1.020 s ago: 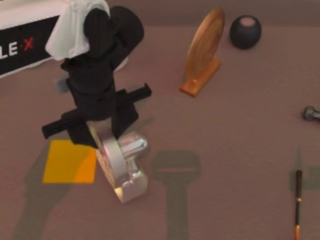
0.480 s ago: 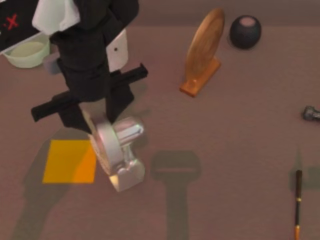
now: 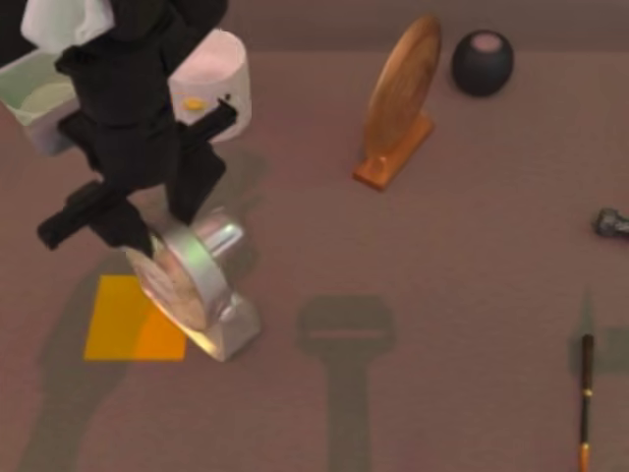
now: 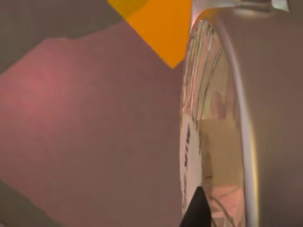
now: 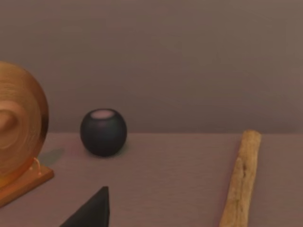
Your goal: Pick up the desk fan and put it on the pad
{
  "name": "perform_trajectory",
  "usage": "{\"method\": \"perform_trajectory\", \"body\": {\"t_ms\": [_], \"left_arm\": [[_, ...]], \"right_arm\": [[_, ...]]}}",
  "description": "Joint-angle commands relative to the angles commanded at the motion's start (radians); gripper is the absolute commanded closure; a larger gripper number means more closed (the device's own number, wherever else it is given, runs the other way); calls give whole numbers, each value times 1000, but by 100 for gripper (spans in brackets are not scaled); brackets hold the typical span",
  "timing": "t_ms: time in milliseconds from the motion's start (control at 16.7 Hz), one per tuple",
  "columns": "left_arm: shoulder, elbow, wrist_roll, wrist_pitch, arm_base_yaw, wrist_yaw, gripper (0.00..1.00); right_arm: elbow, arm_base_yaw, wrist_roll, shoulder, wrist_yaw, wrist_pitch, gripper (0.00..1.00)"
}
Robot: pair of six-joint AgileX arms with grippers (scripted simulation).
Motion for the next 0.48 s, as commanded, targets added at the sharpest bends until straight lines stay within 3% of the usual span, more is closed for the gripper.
{"method": "perform_trajectory", "body": {"t_ms": [300,480], "left_arm": [[-47,-31,-385,-19,121,-1,100],[-78,-50,-526,-20,179,-2,100]], "right_arm": [[0,0,0,0,0,0,0],[0,0,0,0,0,0,0]]}}
